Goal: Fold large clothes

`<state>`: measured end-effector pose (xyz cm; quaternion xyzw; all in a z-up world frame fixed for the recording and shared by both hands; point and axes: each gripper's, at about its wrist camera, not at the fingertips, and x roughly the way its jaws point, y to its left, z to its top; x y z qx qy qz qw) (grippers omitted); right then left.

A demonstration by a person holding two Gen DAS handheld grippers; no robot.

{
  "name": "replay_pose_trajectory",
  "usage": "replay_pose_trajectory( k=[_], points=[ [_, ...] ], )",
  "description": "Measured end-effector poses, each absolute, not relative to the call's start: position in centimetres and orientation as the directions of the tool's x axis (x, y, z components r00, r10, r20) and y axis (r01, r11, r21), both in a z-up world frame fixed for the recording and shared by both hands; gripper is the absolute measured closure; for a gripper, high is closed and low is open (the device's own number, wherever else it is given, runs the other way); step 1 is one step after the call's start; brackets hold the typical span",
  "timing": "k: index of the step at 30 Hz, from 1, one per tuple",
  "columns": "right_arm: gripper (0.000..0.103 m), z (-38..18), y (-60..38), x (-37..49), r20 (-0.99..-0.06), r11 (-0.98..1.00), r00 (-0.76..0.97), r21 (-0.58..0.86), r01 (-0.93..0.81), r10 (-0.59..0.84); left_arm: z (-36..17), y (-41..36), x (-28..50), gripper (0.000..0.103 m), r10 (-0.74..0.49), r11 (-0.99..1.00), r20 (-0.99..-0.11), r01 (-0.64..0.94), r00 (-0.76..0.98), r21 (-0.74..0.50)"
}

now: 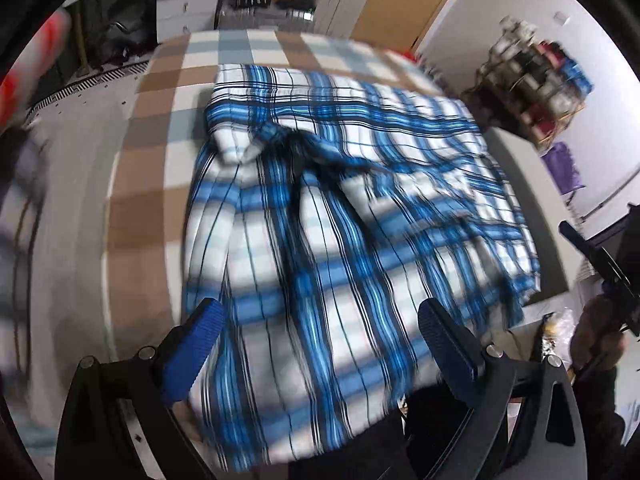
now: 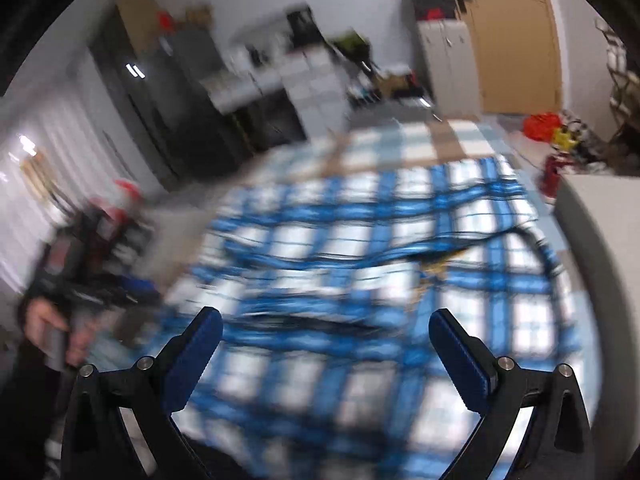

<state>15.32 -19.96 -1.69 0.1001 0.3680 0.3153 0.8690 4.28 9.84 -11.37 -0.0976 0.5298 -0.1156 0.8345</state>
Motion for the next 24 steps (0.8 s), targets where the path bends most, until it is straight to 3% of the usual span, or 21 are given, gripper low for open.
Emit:
replay_pose_trajectory(
  k=[6, 10, 13, 16, 24],
  points=[
    [0.000, 1.2, -19.8, 7.3, -0.254, 0.553, 0.500, 0.512, -0.657, 0.828, -12.5, 14.6, 0.3, 0.007, -0.273, 0.953, -0.849, 0.004, 0.452, -0.304],
    [0.000, -0.4, -18.8, 2.9, -0.113, 0.455, 0.485, 0.573, -0.682, 0.867, -12.8, 17.0, -3.2, 0.007, -0.273, 0.937, -0.850, -0.074, 0.451, -0.340],
    [0.000, -1.3, -18.2, 1.0, -0.078, 0.392, 0.451, 0.640, -0.661, 0.889, -13.8, 18.3, -4.4, 0.007, -0.378, 0.872, -0.797, -0.108, 0.472, -0.477],
    [0.000, -1.9, -18.0, -0.1, -0.116, 0.403, 0.444, 0.661, -0.633, 0.889, -14.7, 19.3, -4.7, 0.007, -0.489, 0.784, -0.709, -0.101, 0.509, -0.613],
    [0.000, -2.7, -18.0, -2.3, -0.164, 0.450, 0.466, 0.652, -0.610, 0.869, -17.8, 19.0, -3.4, 0.007, -0.533, 0.707, -0.663, -0.153, 0.526, -0.691]
  ],
)
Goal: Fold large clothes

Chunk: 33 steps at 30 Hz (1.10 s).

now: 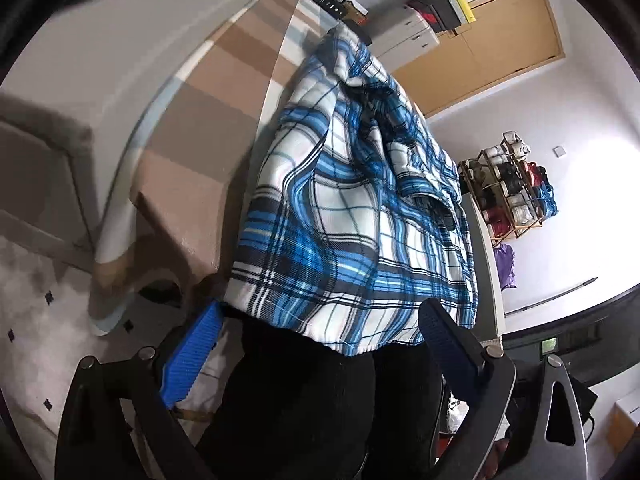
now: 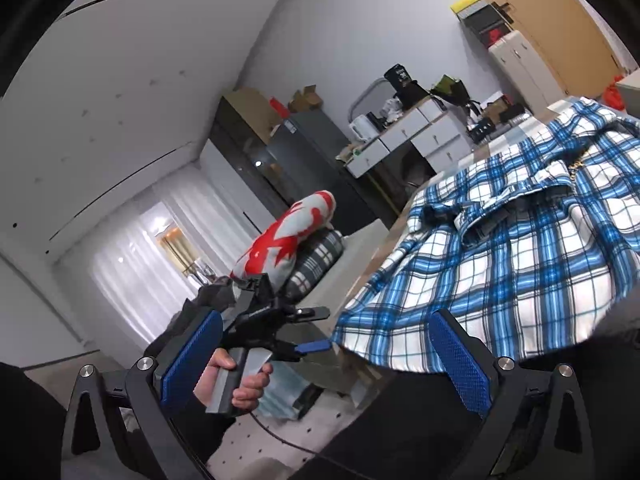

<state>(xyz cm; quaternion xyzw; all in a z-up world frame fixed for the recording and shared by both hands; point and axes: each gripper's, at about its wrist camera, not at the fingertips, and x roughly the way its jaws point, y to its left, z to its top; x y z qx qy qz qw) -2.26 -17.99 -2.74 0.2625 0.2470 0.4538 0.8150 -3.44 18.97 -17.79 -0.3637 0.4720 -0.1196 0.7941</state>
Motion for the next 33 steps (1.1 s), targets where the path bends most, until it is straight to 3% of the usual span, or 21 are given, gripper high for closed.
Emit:
replay_pose_trajectory(
  k=[6, 10, 12, 20, 25, 29, 33],
  points=[
    [0.000, -2.0, -18.0, -3.6, -0.169, 0.475, 0.485, 0.619, -0.625, 0.858, -18.9, 18.7, -2.8, 0.008, -0.523, 0.694, -0.644, -0.160, 0.558, -0.702],
    [0.000, -1.6, -17.9, -4.4, -0.165, 0.486, 0.494, 0.595, -0.640, 0.853, -19.1, 19.3, -3.4, 0.008, -0.574, 0.623, -0.573, -0.142, 0.585, -0.769],
    [0.000, -1.5, -17.8, -4.6, -0.173, 0.491, 0.494, 0.591, -0.640, 0.852, -18.9, 19.5, -3.9, 0.015, -0.618, 0.572, -0.514, -0.109, 0.595, -0.813],
    [0.000, -1.8, -17.5, -5.0, -0.183, 0.476, 0.475, 0.620, -0.624, 0.861, -15.0, 19.2, -5.5, 0.016, -0.638, 0.569, -0.406, 0.046, 0.654, -0.821],
    [0.000, -1.7, -17.3, -5.4, -0.174, 0.468, 0.472, 0.621, -0.629, 0.864, -13.9, 18.0, -4.4, 0.016, -0.619, 0.638, -0.443, 0.086, 0.648, -0.765],
    [0.000, -1.9, -17.3, -5.5, -0.184, 0.466, 0.465, 0.632, -0.618, 0.866, -15.9, 18.4, -4.0, 0.016, -0.563, 0.675, -0.493, 0.025, 0.663, -0.737],
    [0.000, -1.7, -17.4, -5.8, -0.188, 0.479, 0.475, 0.622, -0.619, 0.860, -17.2, 20.2, -4.6, 0.016, -0.548, 0.622, -0.462, -0.029, 0.697, -0.782]
  ],
)
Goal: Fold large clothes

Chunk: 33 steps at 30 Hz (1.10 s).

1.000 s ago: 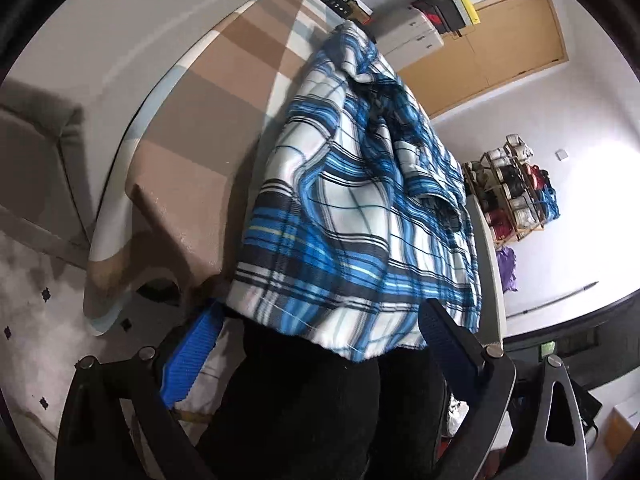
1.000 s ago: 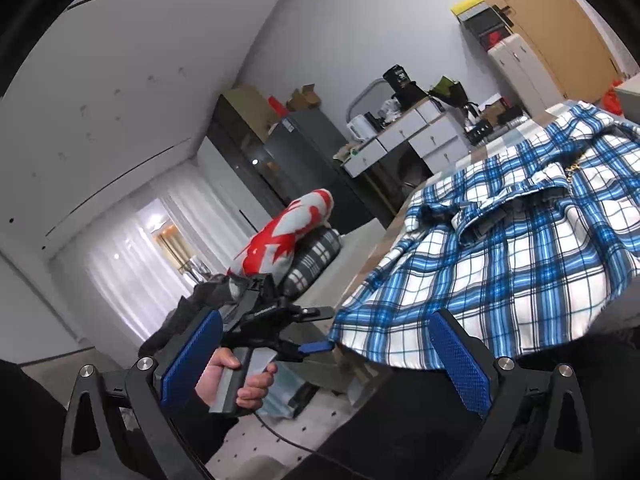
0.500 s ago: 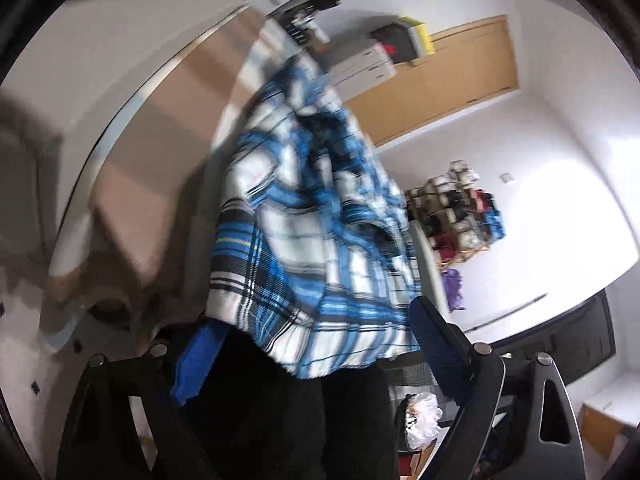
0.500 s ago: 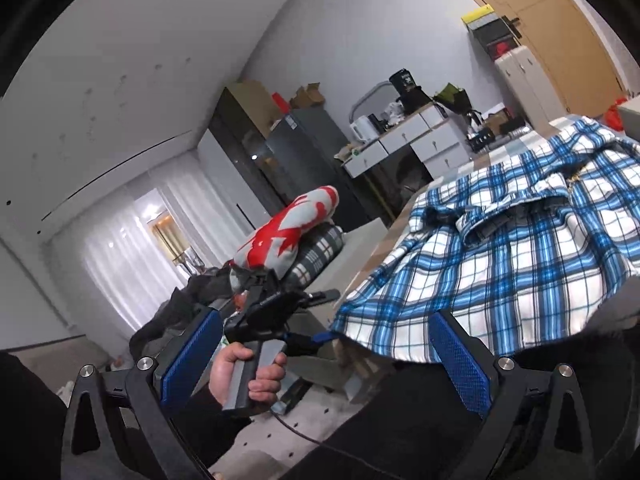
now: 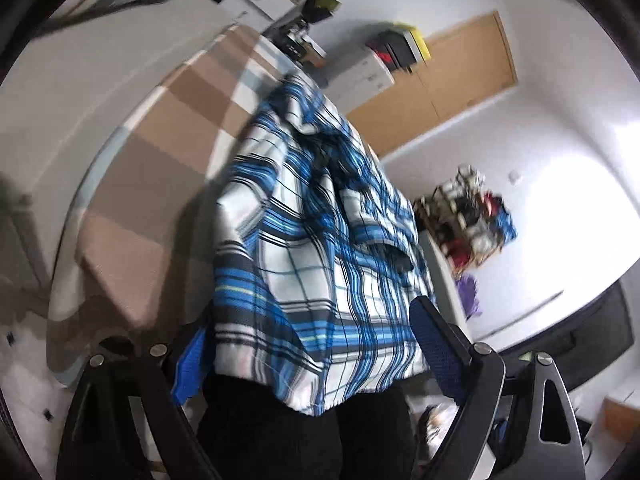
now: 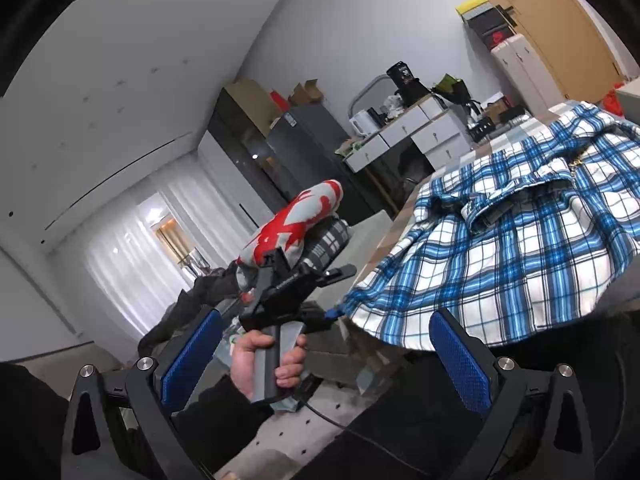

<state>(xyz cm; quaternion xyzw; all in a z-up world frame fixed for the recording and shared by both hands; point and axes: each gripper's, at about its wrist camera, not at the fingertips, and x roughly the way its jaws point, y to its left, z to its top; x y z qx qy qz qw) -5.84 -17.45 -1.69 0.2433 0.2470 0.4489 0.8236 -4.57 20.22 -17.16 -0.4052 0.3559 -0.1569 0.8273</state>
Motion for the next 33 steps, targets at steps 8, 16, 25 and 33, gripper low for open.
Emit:
replay_pose_trajectory(
  k=[8, 16, 25, 33],
  points=[
    [0.000, -1.9, -17.6, -5.8, -0.201, 0.492, 0.486, 0.629, -0.602, 0.851, -17.1, 19.5, -4.1, 0.016, -0.589, 0.558, -0.416, -0.024, 0.693, -0.830],
    [0.000, -4.8, -15.6, -3.0, -0.180, 0.313, 0.296, 0.808, -0.500, 0.938, -17.7, 18.8, -3.3, 0.098, -0.584, 0.601, -0.474, -0.042, 0.659, -0.798],
    [0.000, -9.5, -9.7, 2.3, -0.139, 0.171, 0.129, 0.943, -0.284, 0.982, -14.9, 19.5, -3.9, 0.102, -0.616, 0.501, -0.391, -0.044, 0.683, -0.865],
    [0.000, -13.2, -5.6, 6.0, -0.009, 0.014, 0.133, 0.999, -0.037, 0.991, -13.8, 18.9, -2.9, 0.102, -0.656, 0.452, -0.350, -0.023, 0.668, -0.892]
  ],
)
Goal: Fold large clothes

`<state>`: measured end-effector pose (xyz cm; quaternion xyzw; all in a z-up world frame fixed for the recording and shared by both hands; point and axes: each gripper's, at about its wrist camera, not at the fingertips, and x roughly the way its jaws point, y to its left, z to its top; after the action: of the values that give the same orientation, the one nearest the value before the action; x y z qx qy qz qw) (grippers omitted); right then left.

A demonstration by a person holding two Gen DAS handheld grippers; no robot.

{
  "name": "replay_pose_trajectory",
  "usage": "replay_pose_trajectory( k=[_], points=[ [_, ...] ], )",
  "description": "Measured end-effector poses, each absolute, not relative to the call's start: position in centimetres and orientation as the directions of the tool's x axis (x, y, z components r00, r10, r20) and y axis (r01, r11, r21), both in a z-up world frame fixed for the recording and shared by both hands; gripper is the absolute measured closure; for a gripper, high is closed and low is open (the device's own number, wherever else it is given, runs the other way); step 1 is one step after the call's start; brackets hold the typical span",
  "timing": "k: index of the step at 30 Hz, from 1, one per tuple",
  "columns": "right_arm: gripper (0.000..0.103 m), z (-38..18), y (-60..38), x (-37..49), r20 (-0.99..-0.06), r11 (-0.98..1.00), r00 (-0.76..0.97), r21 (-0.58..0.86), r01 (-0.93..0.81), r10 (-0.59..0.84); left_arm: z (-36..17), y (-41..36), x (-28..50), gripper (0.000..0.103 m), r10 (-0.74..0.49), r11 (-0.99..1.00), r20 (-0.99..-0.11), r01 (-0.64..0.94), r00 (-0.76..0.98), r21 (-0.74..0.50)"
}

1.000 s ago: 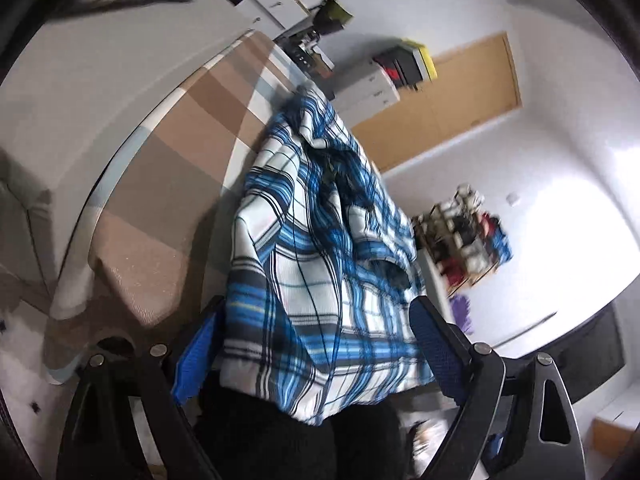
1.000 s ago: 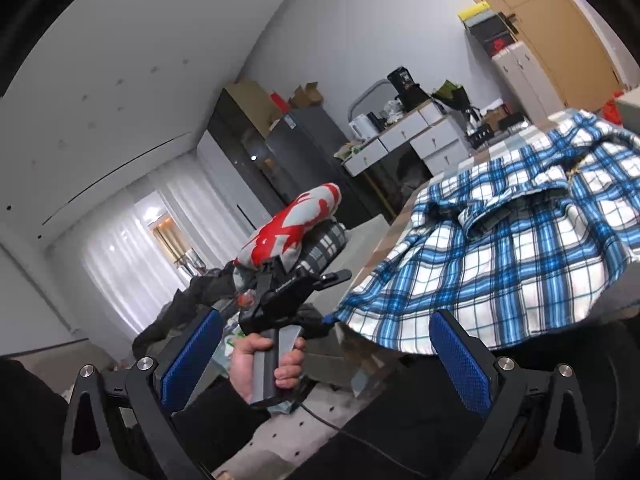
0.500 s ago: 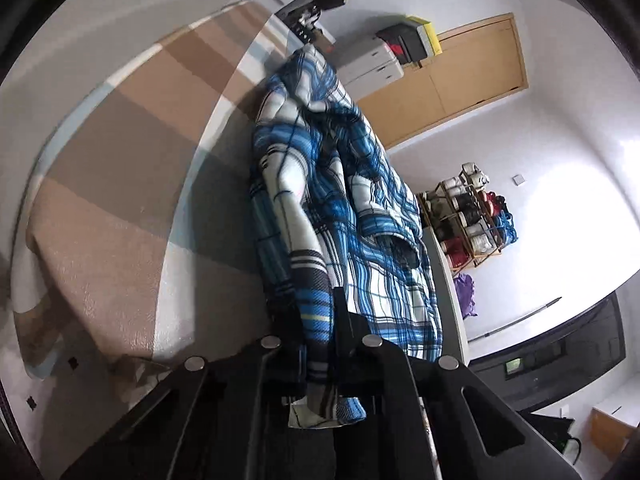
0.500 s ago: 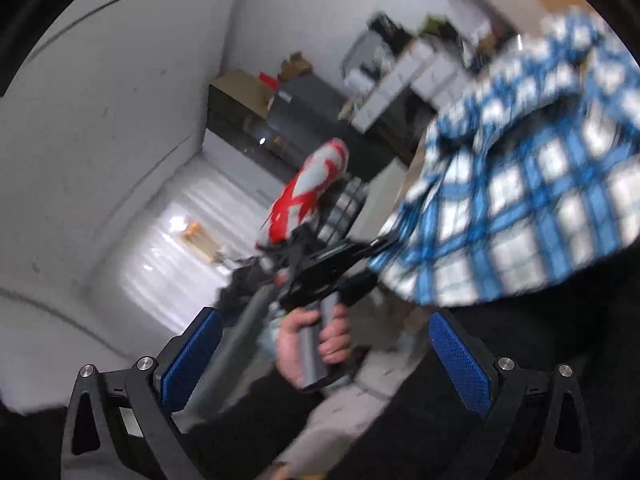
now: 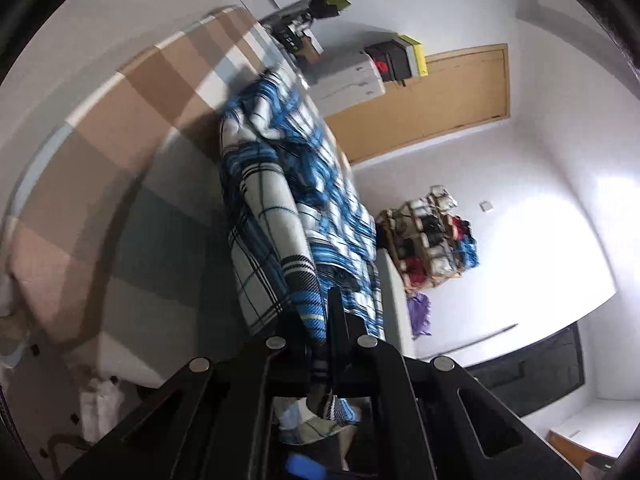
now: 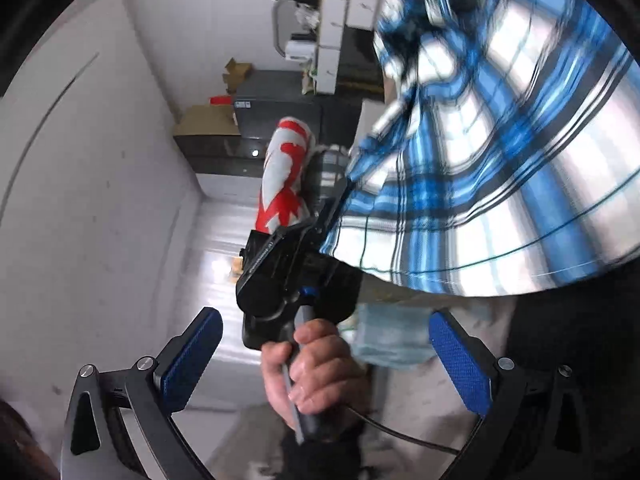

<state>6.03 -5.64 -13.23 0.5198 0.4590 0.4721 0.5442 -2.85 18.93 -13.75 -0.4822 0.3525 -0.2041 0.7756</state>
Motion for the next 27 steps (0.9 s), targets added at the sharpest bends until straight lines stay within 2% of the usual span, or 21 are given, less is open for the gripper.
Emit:
replay_pose_trajectory(
  k=[6, 8, 11, 17, 19, 23, 27],
  points=[
    [0.000, -15.1, -4.4, 7.3, 0.099, -0.119, 0.226, 0.990, 0.074, 0.969, -12.4, 18.4, -2.6, 0.102, -0.708, 0.378, -0.267, 0.031, 0.654, -0.925],
    [0.000, -15.4, -3.7, 7.7, 0.101, -0.126, 0.214, 0.987, 0.103, 0.972, -11.5, 18.3, -2.7, 0.102, -0.681, 0.420, -0.277, 0.051, 0.678, -0.906],
    [0.000, -15.5, -3.3, 8.7, 0.099, -0.133, 0.252, 0.983, 0.124, 0.963, -11.0, 18.2, -2.7, 0.102, -0.694, 0.403, -0.245, 0.083, 0.677, -0.911],
    [0.000, -15.6, -6.3, 10.3, 0.027, -0.083, 0.428, 0.990, 0.113, 0.904, -10.8, 19.1, -2.8, 0.102, -0.700, 0.403, -0.224, 0.116, 0.678, -0.908],
    [0.000, -15.7, -8.7, 10.5, -0.020, -0.043, 0.481, 0.992, 0.119, 0.877, -10.7, 19.5, -3.0, 0.102, -0.684, 0.421, -0.227, 0.120, 0.693, -0.899],
    [0.000, -14.7, -14.3, 10.8, -0.054, 0.006, 0.579, 0.996, 0.085, 0.814, -10.6, 20.1, -3.0, 0.102, -0.687, 0.408, -0.206, 0.134, 0.697, -0.903],
    [0.000, -12.8, -20.0, 11.0, -0.131, 0.135, 0.667, 0.990, 0.046, 0.734, -10.5, 20.4, -3.0, 0.102, -0.675, 0.423, -0.217, 0.128, 0.705, -0.897]
  ],
)
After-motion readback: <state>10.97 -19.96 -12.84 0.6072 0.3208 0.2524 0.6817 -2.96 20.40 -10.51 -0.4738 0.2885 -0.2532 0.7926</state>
